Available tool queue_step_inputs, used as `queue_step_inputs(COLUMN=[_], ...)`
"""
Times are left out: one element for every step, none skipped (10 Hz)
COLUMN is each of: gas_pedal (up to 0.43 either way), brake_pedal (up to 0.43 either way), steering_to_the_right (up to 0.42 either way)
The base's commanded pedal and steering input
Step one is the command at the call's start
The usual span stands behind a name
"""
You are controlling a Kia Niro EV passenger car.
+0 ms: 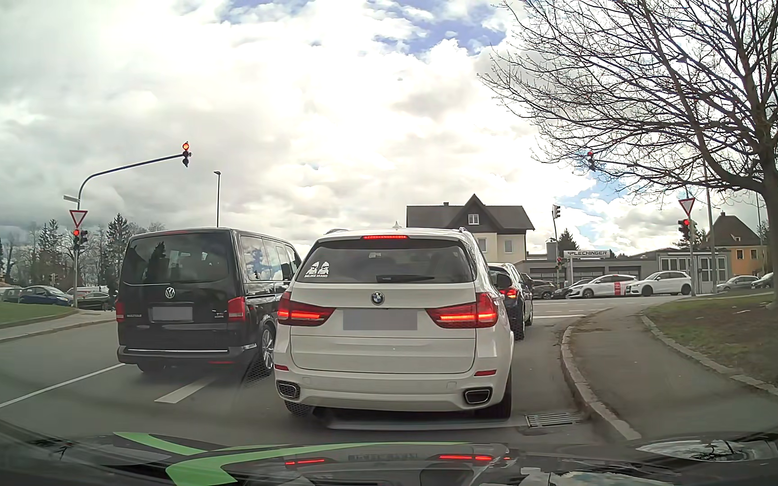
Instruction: Follow the waypoints while adhering to traffic rules and regulations
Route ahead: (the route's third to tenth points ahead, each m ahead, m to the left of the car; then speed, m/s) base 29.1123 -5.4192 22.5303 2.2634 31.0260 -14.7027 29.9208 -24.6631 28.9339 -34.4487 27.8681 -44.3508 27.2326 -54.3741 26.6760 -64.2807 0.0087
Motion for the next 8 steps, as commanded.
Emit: queue_step_inputs(gas_pedal=[0.0, 0.0, 0.0, 0.0, 0.0, 0.0, 0.0, 0.0], brake_pedal=[0.317, 0.323, 0.323, 0.317, 0.317, 0.323, 0.317, 0.323], steering_to_the_right=[0.016, 0.016, 0.016, 0.016, 0.016, 0.016, 0.016, 0.016])
